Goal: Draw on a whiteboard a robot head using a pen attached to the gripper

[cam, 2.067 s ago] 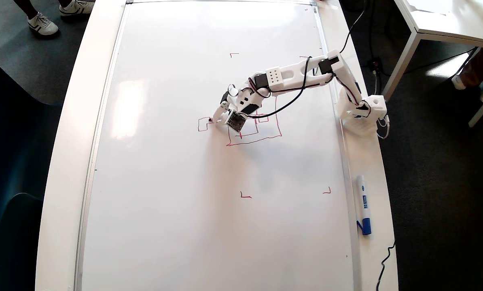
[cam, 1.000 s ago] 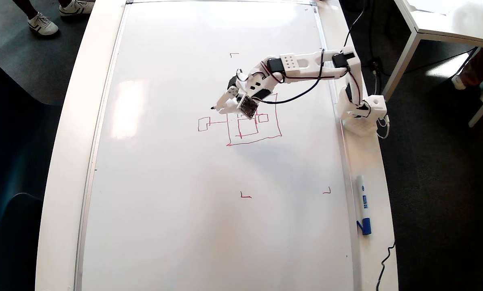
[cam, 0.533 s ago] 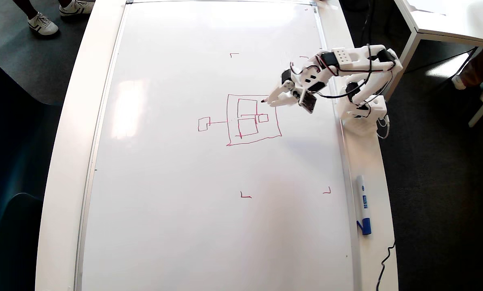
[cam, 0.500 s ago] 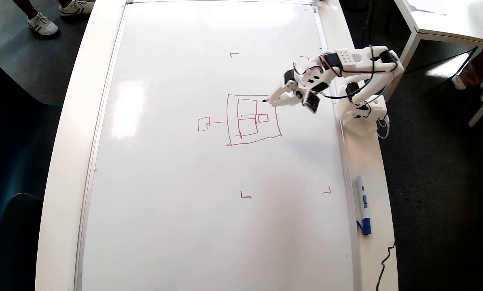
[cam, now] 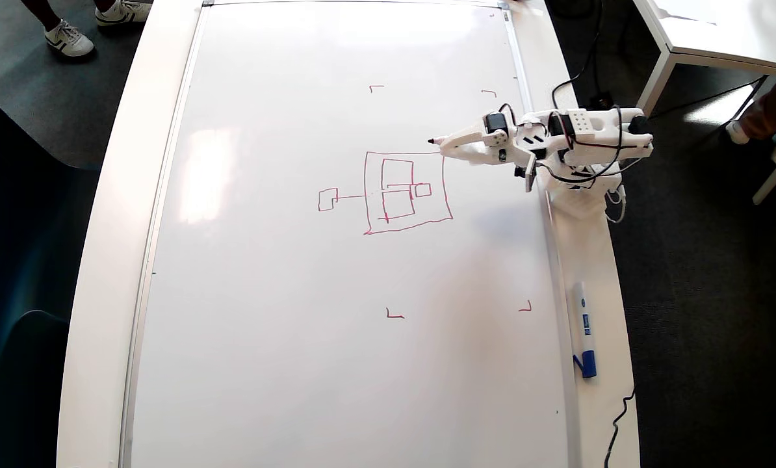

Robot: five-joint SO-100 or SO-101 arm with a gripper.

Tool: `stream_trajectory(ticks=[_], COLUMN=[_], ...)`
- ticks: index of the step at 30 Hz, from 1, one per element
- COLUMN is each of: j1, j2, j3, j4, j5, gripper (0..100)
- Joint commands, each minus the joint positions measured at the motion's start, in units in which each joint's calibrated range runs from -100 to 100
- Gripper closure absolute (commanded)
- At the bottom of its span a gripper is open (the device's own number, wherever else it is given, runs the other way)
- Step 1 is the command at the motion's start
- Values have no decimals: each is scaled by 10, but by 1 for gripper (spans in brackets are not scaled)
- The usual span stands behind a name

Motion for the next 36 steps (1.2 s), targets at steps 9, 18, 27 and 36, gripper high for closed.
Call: stream_trajectory(ticks=[9, 18, 27, 36], j1=[-5, -34, -34, -31], j2=[-121, -121, -129, -160], j3=[19, 19, 18, 16], j4=[-196, -622, -923, -1087], j5=[1, 1, -3, -1], gripper=[99, 99, 99, 99])
